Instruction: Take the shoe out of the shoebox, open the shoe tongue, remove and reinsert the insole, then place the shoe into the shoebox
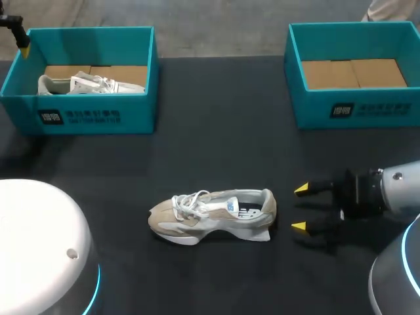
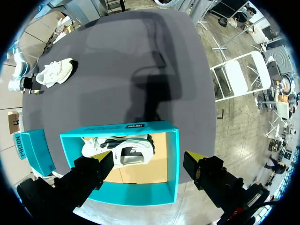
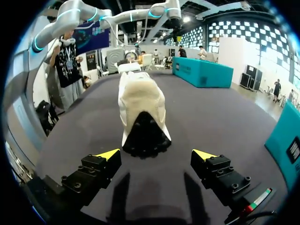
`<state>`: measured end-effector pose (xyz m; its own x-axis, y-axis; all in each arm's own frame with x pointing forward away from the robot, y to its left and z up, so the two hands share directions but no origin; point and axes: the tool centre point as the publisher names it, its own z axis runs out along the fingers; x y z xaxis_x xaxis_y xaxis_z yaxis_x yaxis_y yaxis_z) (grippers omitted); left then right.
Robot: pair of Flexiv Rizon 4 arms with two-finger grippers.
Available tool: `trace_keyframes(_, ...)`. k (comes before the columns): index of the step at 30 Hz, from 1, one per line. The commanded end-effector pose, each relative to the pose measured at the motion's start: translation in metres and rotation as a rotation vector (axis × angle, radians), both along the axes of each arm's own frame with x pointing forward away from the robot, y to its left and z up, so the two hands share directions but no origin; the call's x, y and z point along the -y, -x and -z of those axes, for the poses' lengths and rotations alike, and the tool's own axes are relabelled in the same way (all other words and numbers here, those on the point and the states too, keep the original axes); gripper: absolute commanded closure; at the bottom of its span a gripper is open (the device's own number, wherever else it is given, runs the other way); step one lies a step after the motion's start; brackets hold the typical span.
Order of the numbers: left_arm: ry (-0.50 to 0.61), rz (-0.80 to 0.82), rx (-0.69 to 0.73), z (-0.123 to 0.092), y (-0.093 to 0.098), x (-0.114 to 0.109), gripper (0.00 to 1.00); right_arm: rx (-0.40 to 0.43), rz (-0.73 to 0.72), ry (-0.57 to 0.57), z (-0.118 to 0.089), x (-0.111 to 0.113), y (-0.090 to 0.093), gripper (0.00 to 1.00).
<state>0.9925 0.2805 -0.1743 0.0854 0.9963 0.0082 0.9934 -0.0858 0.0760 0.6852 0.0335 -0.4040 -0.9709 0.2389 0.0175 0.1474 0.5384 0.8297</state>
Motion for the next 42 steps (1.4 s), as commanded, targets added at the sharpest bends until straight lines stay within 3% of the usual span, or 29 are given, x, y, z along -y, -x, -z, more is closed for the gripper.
trace_keyframes(1,-0.003,-0.001,0.001,-0.001,0.001,0.000,0.00,0.027,-0.020,-0.040,0.019,-0.005,-0.006,0.00)
trace_keyframes(7,-0.003,-0.001,0.001,-0.001,0.001,0.000,0.00,0.095,-0.076,-0.101,0.019,0.003,-0.007,0.00)
trace_keyframes(22,-0.003,-0.001,0.001,-0.001,0.001,0.000,0.00,0.054,-0.100,-0.157,0.021,0.008,-0.010,0.00)
trace_keyframes(42,-0.003,-0.001,0.001,-0.001,0.001,0.000,0.00,0.032,-0.153,-0.203,0.016,-0.040,-0.016,0.00)
